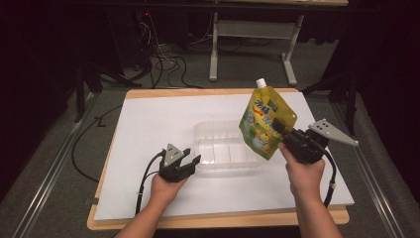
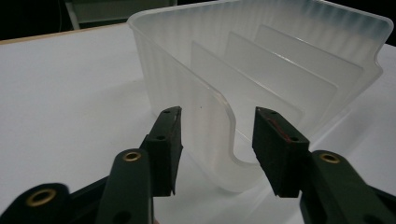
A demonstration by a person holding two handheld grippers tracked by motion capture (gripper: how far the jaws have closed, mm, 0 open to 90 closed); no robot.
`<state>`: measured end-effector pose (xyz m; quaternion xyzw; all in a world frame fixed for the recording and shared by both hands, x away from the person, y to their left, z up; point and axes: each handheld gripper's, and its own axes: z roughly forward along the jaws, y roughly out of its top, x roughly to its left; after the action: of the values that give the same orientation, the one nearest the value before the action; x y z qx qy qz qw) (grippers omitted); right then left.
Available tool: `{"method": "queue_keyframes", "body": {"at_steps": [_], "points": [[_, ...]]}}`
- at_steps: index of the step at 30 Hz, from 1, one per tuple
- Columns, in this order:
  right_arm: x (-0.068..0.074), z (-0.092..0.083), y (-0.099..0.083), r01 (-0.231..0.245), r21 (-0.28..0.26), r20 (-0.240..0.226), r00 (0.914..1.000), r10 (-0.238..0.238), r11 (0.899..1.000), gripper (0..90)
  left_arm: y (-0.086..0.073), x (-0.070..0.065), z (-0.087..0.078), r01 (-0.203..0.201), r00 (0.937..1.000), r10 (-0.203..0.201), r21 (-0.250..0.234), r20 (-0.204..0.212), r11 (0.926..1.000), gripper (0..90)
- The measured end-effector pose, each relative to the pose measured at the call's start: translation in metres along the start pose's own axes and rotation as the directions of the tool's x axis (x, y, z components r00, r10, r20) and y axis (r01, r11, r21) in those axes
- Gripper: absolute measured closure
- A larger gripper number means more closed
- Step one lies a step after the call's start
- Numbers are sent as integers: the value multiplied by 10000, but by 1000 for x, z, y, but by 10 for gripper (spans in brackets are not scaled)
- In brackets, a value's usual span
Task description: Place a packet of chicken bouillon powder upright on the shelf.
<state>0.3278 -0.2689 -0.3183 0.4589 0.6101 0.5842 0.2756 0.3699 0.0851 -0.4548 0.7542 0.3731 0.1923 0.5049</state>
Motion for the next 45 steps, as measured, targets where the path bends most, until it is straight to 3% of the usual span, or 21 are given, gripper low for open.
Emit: {"method": "queue_keyframes", "body": {"at_steps": [9, 11, 15, 21, 30, 33, 34, 36, 45], "points": [[15, 27, -6, 45, 357, -166, 9999, -39, 9994, 900, 1, -4, -1, -63, 9997, 64, -69, 219, 10000, 667], [16, 29, -7, 104, 321, -126, 9999, -100, 9994, 900, 1, -6, -2, -129, 9998, 130, -52, 144, 9999, 685], [17, 32, -9, 15, 371, -136, 9999, -10, 9993, 900, 0, -12, -4, -184, 9991, 188, -99, 369, 9998, 719], [17, 34, -12, 21, 382, -194, 9998, -14, 9993, 900, 1, -27, -9, -560, 9970, 567, -163, 520, 9983, 769], [22, 42, -17, -134, 385, -210, 9997, 142, 9992, 900, -1, -32, -6, -694, 9958, 699, -100, 587, 9975, 801], [26, 48, -20, -212, 464, -114, 9997, 217, 9987, 900, -1, -33, -5, -871, 9951, 874, -97, 454, 9962, 765], [27, 51, -21, -236, 480, -93, 9997, 241, 9986, 900, -1, -33, -3, -942, 9954, 942, -48, 193, 9955, 699], [32, 57, -25, -338, 520, -40, 9994, 340, 9981, 900, -2, -32, 1, -884, 9960, 882, 89, 138, 9960, 559], [45, 72, -31, -477, 446, 404, 9981, 459, 9979, 900, -4, -30, 11, -824, 9966, 823, 268, 21, 9962, 492]]}}
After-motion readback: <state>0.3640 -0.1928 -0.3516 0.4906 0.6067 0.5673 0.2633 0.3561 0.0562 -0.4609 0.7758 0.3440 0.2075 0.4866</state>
